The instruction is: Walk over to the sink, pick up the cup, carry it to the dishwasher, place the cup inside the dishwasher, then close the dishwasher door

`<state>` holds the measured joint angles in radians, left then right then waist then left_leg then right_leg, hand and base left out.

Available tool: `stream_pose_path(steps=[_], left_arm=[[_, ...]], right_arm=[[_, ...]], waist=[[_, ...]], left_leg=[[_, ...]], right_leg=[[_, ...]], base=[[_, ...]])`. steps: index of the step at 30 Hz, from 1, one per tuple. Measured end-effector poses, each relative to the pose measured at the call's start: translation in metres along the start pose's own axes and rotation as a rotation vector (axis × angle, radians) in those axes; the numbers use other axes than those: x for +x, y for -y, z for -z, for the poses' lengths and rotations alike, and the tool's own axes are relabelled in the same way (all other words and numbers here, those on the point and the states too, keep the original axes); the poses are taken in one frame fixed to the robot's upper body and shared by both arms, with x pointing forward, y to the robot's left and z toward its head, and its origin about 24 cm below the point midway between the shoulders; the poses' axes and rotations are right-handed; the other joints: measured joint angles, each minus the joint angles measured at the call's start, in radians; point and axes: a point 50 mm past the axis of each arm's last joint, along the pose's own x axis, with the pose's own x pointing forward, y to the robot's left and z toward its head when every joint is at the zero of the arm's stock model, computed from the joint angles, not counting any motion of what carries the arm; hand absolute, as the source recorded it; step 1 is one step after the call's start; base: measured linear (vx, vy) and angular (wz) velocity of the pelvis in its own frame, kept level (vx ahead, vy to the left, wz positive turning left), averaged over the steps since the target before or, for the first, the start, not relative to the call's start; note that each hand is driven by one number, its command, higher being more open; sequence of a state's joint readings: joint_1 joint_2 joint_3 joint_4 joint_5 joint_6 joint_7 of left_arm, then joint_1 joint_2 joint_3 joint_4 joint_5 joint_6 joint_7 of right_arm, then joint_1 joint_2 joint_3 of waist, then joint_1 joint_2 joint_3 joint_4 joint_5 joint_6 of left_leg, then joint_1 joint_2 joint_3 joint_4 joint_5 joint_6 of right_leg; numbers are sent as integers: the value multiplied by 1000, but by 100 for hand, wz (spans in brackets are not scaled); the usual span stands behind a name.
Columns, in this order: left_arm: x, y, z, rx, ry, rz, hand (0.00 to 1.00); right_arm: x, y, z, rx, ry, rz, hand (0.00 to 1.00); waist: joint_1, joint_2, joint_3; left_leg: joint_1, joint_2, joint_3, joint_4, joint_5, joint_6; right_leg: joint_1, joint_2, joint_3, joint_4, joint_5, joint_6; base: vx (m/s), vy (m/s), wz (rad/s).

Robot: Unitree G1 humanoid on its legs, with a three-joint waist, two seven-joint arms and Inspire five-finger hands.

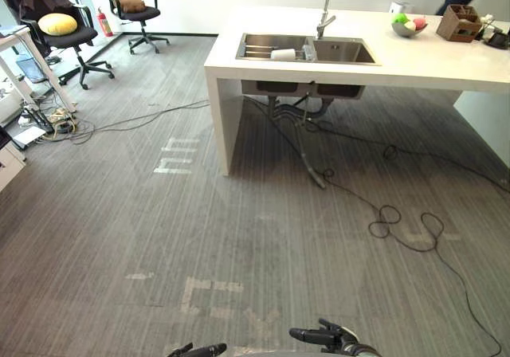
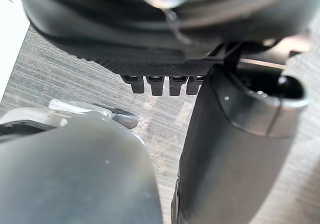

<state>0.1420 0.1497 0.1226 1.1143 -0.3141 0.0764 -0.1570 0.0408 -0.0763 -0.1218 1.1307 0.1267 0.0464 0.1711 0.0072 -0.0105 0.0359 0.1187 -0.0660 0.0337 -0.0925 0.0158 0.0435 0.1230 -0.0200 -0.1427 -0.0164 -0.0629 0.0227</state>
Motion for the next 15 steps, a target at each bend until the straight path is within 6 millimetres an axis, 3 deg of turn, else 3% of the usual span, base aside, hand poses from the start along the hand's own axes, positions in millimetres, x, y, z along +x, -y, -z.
stream_pose_path(steps=[13, 15], left_arm=[[-1, 1, -2, -59, 89, -2, 100], [-1, 1, -3, -58, 95, 0, 100]], right_arm=[[-1, 1, -3, 93, 81, -10, 100], [-1, 0, -6, 94, 97, -11, 100]], waist=[[0, -4, 29], [-1, -8, 47]], left_leg=[[19, -17, -36, 0, 20, 2], [26, -24, -50, 0, 23, 8]], right_leg=[[24, -18, -38, 24, -4, 6], [18, -30, -54, 67, -34, 20]], base=[[-43, -10, 10], [-103, -7, 22]])
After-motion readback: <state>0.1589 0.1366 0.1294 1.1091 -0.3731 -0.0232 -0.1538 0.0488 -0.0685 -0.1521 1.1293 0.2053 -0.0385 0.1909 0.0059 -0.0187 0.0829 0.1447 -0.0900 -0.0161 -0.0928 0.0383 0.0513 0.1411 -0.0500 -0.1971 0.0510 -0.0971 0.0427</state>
